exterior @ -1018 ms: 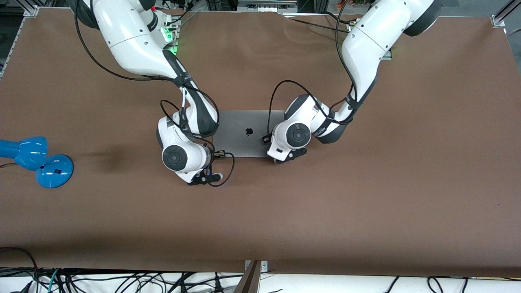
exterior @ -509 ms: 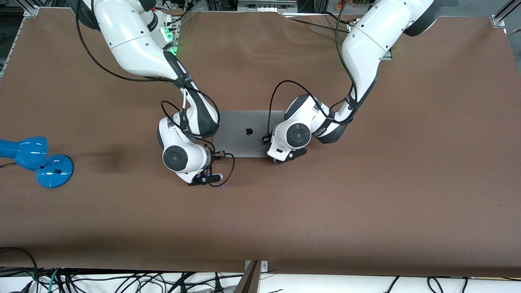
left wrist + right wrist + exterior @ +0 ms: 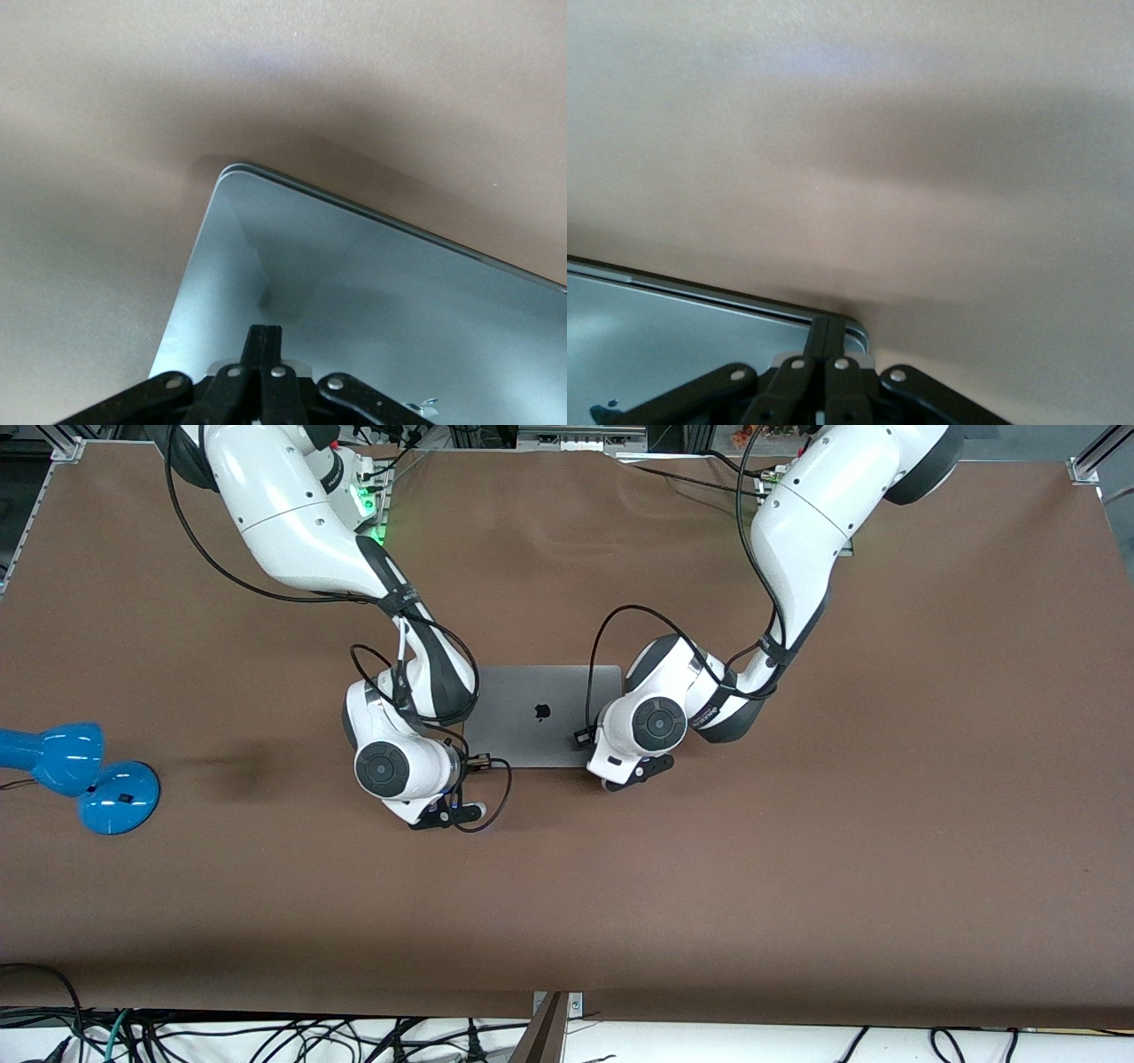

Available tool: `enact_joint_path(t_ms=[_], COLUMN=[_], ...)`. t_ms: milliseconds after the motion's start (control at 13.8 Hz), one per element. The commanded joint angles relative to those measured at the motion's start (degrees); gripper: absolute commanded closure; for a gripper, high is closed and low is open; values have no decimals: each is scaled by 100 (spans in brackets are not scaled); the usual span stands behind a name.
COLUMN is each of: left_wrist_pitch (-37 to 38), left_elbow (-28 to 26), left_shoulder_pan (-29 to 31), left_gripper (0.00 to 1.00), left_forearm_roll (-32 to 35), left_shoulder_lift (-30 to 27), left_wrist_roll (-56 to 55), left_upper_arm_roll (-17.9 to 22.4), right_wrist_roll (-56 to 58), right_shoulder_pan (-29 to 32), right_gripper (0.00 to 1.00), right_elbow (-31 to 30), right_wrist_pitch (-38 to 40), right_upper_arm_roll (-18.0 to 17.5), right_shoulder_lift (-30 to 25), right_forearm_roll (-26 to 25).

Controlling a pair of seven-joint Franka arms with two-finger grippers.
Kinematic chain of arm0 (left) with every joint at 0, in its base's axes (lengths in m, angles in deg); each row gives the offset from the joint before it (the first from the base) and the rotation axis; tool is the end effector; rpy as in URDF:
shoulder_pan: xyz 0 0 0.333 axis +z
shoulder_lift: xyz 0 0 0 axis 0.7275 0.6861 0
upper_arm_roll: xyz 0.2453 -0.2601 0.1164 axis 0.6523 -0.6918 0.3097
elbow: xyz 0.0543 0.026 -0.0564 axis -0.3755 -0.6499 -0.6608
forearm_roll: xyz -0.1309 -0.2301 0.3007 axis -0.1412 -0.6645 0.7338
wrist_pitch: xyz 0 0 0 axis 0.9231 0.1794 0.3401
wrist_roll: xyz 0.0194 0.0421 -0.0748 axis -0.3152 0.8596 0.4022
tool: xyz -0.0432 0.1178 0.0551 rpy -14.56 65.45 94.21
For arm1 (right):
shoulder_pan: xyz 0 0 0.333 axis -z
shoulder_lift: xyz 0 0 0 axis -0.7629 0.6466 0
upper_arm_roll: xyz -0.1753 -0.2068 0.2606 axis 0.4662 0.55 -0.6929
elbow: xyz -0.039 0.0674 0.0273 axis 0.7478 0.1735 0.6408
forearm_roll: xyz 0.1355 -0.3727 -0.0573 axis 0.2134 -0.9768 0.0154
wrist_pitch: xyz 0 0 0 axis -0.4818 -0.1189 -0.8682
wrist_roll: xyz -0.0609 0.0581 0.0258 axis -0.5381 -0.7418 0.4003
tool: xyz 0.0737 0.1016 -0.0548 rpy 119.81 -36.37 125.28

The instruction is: Close laptop with both arms from behind

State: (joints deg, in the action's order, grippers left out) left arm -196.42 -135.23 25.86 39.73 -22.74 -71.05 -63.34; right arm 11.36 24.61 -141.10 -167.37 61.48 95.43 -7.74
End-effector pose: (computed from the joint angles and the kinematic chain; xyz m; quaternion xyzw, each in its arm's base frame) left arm 0.6023 -0.4546 0.1986 0.9582 0.2103 -0.1837 0.0629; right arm 0.6756 0.3519 0.1955 -0.9864 -0.0786 0.1281 0.0660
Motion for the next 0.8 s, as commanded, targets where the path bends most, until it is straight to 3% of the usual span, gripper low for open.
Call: enact_joint_path(t_ms=[0,73,145,218,364,436,509,727], left_wrist_pitch=[387,536,686,896,1388,1712,2090,2611], left_elbow=[52,52,43,-1,-45,-62,-80,-483], left_shoulder_pan=[182,227,253,253,340,507,595,1112], left_gripper=[56,32,0,0,0,0,0,0], left_forearm_roll=[180,153,188,214,399,425,539,926], left_shoulder_lift=[-228,-342,-465,-632,-974,-1194,-1483,-2511], left_wrist_roll=[16,25,25,138,621,901,1313,1563], left_upper_arm_roll=[-81,-90,-90,-81,-72,-81,-55,-89], right_wrist_roll=[1,1,18,62,54,54,80,71], right_shoulder_pan=[23,32,41,49,41,41,41,285], right_gripper=[100,96,87,80,50,13,0,0], right_elbow=[382,531,707,926,1357,1428,1429,1429], right_wrist_pitch=[340,489,673,902,1376,1413,1431,1764], right_upper_arm_roll=[-34,-25,10,106,203,343,536,669], right_shoulder_lift=[46,46,46,46,46,-32,-190,-629], right_forearm_roll=[-35,-44,-62,-123,-351,-465,-501,-519])
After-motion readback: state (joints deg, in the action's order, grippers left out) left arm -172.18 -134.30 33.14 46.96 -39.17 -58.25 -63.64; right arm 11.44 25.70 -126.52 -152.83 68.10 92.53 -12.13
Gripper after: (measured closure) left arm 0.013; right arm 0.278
